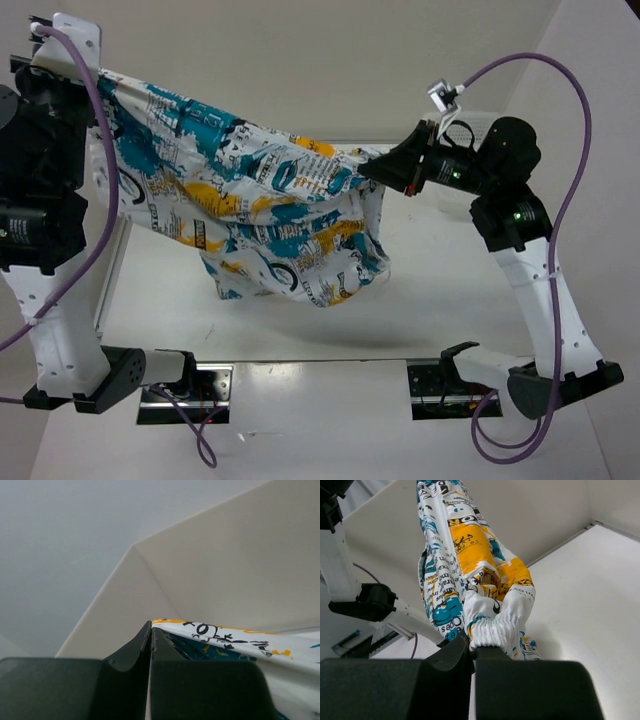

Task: Fold and stack the shorts
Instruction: Fold the shorts

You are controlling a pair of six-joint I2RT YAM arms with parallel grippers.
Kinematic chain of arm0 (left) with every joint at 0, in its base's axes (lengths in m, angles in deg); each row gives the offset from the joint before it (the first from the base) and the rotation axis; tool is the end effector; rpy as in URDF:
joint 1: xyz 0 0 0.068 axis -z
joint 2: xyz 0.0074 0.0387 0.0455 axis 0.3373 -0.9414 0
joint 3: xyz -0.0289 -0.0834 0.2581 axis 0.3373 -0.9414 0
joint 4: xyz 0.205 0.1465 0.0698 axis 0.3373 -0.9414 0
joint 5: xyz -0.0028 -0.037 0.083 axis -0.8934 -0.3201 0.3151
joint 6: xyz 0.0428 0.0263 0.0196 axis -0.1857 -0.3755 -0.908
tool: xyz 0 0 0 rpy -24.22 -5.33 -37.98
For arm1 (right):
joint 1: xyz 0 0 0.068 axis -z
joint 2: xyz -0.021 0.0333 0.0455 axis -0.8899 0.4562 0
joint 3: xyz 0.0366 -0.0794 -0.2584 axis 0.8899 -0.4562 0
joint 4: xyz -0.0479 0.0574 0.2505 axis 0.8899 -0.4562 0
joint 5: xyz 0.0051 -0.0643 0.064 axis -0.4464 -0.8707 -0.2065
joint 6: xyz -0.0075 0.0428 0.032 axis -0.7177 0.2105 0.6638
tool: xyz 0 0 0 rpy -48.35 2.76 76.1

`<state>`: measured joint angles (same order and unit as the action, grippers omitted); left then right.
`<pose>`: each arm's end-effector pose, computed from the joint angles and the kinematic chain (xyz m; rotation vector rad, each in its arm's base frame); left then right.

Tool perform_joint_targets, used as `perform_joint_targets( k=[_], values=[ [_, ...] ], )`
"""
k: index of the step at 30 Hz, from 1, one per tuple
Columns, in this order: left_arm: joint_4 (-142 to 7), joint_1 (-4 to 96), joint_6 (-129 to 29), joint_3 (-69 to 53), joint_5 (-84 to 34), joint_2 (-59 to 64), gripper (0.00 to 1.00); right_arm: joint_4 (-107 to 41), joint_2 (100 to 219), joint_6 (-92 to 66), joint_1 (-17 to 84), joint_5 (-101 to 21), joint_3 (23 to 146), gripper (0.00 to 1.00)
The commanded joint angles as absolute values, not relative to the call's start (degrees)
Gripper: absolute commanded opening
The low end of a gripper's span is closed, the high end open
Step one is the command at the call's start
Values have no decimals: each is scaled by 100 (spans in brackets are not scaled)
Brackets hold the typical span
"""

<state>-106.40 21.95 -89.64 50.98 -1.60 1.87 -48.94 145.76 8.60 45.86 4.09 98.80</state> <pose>0.1503 0.0036 0.6387 0.1043 1.2822 0.5551 0.2003 0.0904 0.5171 -0.6298 1.5236 1.2675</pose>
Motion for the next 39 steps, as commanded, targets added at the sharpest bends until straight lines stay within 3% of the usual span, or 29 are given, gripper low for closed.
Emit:
perform_joint_targets(
  k=[1, 7, 11, 17, 22, 27, 32, 36, 39],
  values=[
    [-10640, 2085, -8700, 4750, 111, -207, 0, -4817, 14457, 1296, 4668, 484, 8961, 0],
    [-10641, 2156, -8444, 4415, -153, -1348, 0, -3921, 14991, 2333, 5352, 431, 7842, 0],
    [-10641, 2296, -8365, 5326, -259, -2848, 0, -3139, 16019, 2616, 6292, 247, 8042, 0],
    [-10973, 2788, -8312, 7355, -398, -4687, 0, -3497, 17268, 1669, 6400, -255, 8693, 0],
    [-11265, 3052, -8312, 7448, -864, -5138, 0, -3716, 17743, 1193, 6400, -553, 8492, 0],
    [-11186, 3298, -8751, 5913, -1058, -4525, 0, -4085, 17796, 726, 6400, -1045, 8491, 0],
    [-10342, 4044, -9823, 1809, -567, -2495, 0, -4533, 17735, 454, 6470, -1432, 8317, 0],
    [-10527, 4045, -9474, 210, -593, -1940, 0, -4902, 17656, 454, 6680, -1747, 7999, 0],
    [-10465, 4045, -9079, -172, -479, -1834, 0, -5289, 17656, 208, 6759, -1819, 7859, 0]
  ],
)
